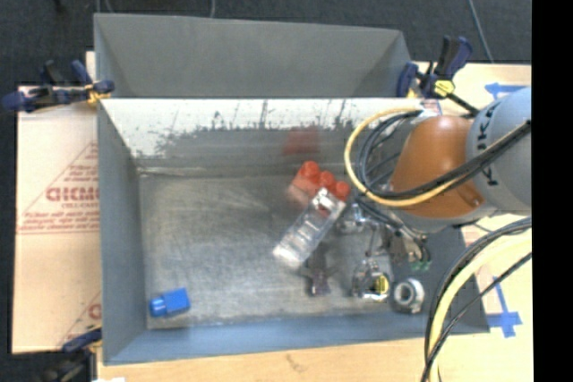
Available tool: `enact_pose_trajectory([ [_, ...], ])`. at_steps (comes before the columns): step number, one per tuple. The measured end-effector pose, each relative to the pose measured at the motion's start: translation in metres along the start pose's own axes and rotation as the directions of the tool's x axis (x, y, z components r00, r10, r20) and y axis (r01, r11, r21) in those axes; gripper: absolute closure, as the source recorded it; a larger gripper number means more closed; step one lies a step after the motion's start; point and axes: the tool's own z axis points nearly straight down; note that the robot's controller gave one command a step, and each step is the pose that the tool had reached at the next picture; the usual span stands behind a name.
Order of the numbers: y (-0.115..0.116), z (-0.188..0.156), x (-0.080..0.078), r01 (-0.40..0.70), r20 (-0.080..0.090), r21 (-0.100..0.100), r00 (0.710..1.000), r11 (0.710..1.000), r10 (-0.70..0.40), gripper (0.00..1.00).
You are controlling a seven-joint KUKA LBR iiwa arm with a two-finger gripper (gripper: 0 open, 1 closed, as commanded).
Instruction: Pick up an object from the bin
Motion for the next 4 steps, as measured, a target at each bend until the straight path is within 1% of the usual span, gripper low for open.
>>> enact_pose_trajectory([
  [1,0.079,-0.024,-0.033,0.121,0.0,-0.005,0.993,0.993,-0.121,0.0],
  [2,0.081,-0.002,-0.024,0.289,0.001,-0.001,0.957,0.957,-0.289,0.0],
  [3,0.082,-0.002,-0.023,0.293,-0.001,-0.002,0.956,0.956,-0.293,1.0],
  [4,0.077,-0.173,-0.092,0.519,0.007,0.001,0.855,0.855,-0.519,1.0],
])
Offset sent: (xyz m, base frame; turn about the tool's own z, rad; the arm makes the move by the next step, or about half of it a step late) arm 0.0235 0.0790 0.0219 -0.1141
